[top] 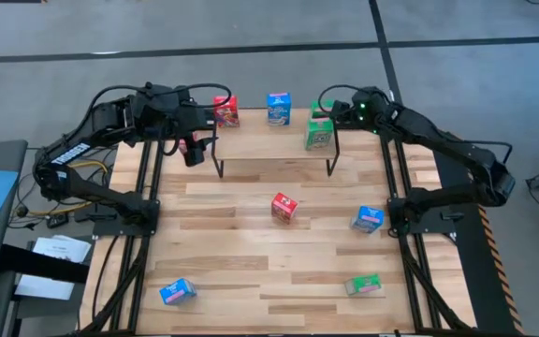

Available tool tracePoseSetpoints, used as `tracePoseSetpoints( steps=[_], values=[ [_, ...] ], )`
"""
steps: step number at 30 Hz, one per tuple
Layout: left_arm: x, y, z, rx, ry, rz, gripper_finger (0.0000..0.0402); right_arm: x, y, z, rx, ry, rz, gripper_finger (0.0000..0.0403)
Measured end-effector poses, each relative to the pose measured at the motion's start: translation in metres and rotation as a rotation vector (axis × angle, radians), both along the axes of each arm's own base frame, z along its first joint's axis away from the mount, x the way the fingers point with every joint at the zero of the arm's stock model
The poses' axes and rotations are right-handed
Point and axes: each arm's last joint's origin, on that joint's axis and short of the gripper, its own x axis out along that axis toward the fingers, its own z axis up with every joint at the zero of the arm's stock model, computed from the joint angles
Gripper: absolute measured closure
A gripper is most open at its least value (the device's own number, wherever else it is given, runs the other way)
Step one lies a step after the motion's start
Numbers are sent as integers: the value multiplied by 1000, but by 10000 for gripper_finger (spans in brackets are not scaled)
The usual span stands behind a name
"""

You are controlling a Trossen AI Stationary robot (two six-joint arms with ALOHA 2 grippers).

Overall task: Stack cereal on shelf
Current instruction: Adjust the green cereal boxes on the shelf

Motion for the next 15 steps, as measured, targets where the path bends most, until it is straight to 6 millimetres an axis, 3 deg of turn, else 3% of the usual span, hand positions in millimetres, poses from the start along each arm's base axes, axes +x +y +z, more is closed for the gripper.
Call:
tracePoseSetpoints(
  steps=[15],
  values=[
    [0, 0, 0, -1, -3, 2, 116, 1, 3, -1, 7, 10, 17, 143]
  ],
)
